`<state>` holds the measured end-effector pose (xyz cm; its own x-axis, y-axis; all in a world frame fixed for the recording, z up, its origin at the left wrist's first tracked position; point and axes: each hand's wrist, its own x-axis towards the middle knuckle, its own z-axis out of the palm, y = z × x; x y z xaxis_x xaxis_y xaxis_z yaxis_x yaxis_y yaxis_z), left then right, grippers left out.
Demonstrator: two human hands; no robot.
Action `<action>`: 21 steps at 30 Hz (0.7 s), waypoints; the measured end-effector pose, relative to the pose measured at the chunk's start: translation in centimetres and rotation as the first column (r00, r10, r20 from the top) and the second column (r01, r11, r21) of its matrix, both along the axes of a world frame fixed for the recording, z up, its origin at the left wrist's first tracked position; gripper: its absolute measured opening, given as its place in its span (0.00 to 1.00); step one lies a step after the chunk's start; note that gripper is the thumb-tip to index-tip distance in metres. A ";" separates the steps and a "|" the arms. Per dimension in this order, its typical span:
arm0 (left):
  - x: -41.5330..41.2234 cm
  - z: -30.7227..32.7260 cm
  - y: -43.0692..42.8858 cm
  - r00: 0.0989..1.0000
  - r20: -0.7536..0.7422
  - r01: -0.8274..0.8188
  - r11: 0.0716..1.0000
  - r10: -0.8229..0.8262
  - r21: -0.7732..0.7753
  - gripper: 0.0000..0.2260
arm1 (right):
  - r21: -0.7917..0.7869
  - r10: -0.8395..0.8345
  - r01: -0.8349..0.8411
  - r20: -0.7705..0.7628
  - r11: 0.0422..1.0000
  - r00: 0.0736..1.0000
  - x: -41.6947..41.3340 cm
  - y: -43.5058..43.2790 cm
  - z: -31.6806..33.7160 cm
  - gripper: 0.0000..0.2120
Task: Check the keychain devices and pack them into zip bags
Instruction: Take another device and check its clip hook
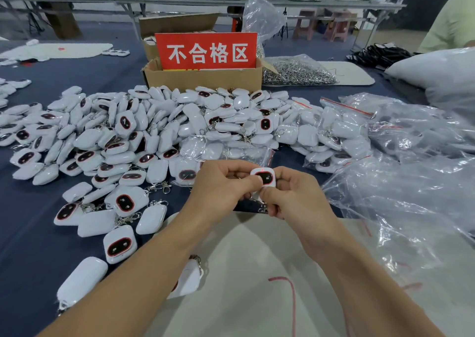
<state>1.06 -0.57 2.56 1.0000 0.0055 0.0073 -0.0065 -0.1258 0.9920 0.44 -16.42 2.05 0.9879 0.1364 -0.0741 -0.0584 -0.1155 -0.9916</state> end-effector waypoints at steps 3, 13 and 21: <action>0.2 0.0 0.0 1.000 -0.009 -0.011 1.000 0.011 -0.010 0.07 | -0.023 -0.010 0.011 0.021 1.000 1.000 -0.2 0.2 0.0 0.09; -0.1 0.1 -0.9 0.988 0.115 -0.108 0.992 0.100 0.061 0.16 | -0.278 -0.063 0.157 0.320 0.948 0.945 -0.6 1.1 -0.4 0.12; -0.4 0.1 -0.3 0.949 0.281 -0.284 0.770 0.142 0.571 0.13 | 0.010 -0.383 0.383 0.067 0.924 0.921 1.3 -0.7 0.0 0.07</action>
<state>0.62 -0.86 2.62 0.9465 0.1420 0.2896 -0.1045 -0.7145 0.6918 1.71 -17.12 2.04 0.9673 -0.2537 -0.0064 -0.0329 -0.1003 -0.9944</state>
